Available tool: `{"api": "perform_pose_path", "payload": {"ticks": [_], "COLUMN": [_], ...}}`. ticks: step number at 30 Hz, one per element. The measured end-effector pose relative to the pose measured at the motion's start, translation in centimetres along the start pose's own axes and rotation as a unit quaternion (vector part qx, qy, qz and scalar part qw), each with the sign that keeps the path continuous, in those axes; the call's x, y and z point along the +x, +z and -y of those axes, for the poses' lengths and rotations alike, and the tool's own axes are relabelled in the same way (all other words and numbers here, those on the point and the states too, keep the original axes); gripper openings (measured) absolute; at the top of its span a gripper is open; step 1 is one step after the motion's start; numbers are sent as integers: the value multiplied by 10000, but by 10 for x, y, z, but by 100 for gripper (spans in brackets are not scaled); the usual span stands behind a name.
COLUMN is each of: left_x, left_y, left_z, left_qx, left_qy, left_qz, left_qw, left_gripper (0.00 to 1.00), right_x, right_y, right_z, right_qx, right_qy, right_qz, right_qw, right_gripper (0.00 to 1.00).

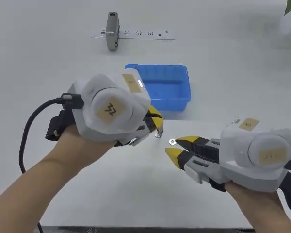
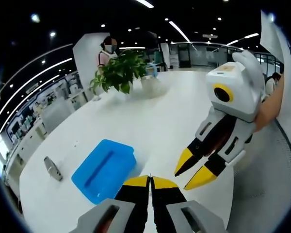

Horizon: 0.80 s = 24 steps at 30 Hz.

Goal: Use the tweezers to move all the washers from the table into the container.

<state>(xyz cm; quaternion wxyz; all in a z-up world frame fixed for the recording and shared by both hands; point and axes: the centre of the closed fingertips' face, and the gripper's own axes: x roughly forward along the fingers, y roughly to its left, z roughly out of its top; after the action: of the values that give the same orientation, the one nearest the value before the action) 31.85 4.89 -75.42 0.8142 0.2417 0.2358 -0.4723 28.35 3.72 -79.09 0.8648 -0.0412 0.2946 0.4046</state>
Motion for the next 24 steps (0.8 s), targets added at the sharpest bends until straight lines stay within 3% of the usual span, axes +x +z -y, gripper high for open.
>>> {"api": "perform_pose_path", "payload": {"ticks": [5,7,11,17,24], "left_x": [0,0,-1,0,3], "left_y": [0,0,-1,0,2], "left_z": [3,3,3,4,5], "left_qx": [-81,-81,-44,-24,101], "left_qy": [-52,-78,-116,-191,-253], "left_qz": [54,41,10,-38,-91], "left_qw": [9999,9999,9999,9998,9996], "left_gripper": [0,0,0,0,0], "right_x": [0,5,22,47,61], "right_y": [0,-2,-3,-3,-1], "right_z": [-2,2,7,22,29], "right_qx": [-28,-228,-590,-907,-1232], "right_qy": [3,32,273,276,729], "right_qz": [-38,-145,-368,-477,-586], "right_qw": [10000,9996,9972,9944,9880], "right_gripper": [15,15,17,15,12]}}
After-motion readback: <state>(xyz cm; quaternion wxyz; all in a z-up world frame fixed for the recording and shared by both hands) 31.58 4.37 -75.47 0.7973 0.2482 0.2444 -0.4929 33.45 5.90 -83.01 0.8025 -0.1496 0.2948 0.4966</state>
